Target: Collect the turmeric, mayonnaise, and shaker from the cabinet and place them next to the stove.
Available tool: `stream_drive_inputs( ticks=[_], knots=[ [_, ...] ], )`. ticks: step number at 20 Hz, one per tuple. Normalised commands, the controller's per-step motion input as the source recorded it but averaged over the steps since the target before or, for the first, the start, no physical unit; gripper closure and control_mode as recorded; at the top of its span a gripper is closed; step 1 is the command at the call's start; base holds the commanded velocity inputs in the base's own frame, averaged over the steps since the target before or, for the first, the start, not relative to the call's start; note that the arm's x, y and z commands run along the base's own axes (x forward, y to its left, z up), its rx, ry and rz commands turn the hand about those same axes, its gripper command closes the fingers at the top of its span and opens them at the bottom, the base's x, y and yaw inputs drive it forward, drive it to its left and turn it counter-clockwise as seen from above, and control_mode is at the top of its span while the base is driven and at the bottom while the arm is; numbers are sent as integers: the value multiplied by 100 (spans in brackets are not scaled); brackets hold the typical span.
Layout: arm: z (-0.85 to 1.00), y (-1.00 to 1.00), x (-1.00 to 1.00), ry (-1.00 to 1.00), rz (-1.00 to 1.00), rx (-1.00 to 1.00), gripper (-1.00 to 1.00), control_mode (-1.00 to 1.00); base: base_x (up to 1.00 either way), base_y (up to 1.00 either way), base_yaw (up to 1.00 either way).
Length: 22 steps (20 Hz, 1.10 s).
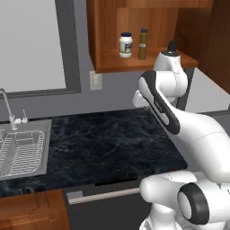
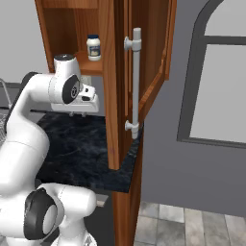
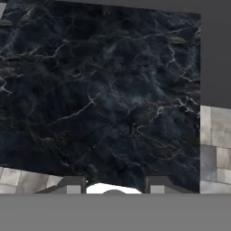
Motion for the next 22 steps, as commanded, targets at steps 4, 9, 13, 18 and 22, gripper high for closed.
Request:
stream_drive_inputs(
  ticks=[4, 9, 13, 18, 22],
  knots=[
    [0, -2, -38, -3, 0, 1, -100, -100, 0, 0, 0],
    [2, -34, -73, -33, -4, 10, -100, -100, 0, 0, 0],
    [36, -19, -30, -34, -14, 12, -100, -100, 0, 0, 0],
    [68, -1, 7, -25, -13, 8, -100, -100, 0, 0, 0],
    [74, 2, 31, -16, -14, 3, -100, -100, 0, 0, 0]
  ],
)
